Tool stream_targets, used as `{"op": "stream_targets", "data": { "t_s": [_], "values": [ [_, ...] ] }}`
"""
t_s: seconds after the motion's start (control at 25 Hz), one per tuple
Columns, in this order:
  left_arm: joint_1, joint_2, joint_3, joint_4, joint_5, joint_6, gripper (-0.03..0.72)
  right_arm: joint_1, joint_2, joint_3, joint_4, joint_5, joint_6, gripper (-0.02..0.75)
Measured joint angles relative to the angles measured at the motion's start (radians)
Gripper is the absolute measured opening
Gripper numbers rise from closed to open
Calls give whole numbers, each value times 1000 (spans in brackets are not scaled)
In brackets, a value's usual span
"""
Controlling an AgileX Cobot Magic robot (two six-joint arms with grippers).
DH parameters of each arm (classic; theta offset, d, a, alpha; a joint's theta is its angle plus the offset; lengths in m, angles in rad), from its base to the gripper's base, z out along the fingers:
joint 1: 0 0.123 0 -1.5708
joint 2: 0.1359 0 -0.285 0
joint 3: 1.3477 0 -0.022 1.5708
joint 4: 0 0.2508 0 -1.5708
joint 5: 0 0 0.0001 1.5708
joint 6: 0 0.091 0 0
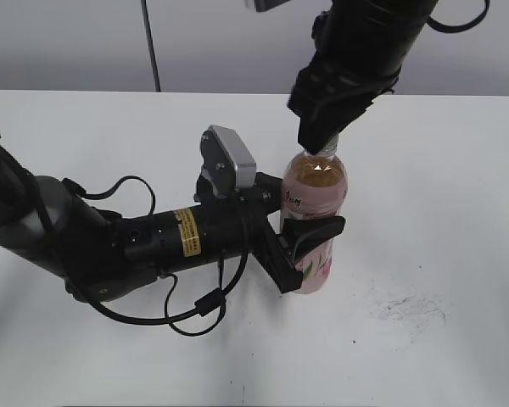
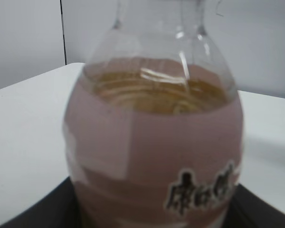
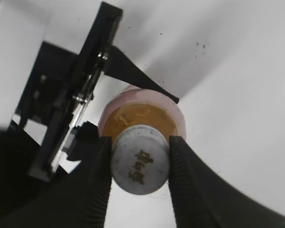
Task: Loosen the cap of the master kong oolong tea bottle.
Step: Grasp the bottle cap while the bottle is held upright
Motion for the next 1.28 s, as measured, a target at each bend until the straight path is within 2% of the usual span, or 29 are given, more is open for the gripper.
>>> {"op": "stream_targets", "data": {
  "t_s": [0.16, 0.24, 0.48, 0.52, 0.64, 0.72, 0.84, 1.12, 1.28],
  "values": [
    [0, 0, 0, 0, 0, 1, 389, 0, -1, 0, -3, 1, -542, 272],
    [0, 0, 0, 0, 0, 1, 389, 0, -1, 0, -3, 2, -667, 272],
    [0, 0, 0, 1, 0, 4, 389, 0, -2, 0, 0, 2, -741, 277],
    [0, 0, 0, 1, 0, 4, 389, 0, -2, 0, 0, 2, -741, 298],
    [0, 0, 0, 0, 0, 1, 388, 0, -2, 0, 15, 0, -724, 429],
    [0, 0, 0, 0, 0, 0, 389, 0, -4, -6, 34, 0, -656, 510],
    [0, 0, 0, 0, 0, 0, 389, 0, -5, -47, 63, 0, -440, 555],
    [0, 0, 0, 0, 0, 0, 389, 0, -6, -117, 53, 0, 513, 565],
    [0, 0, 0, 0, 0, 0, 389, 0, 1, -116, 2, 0, 724, 530]
  ]
}}
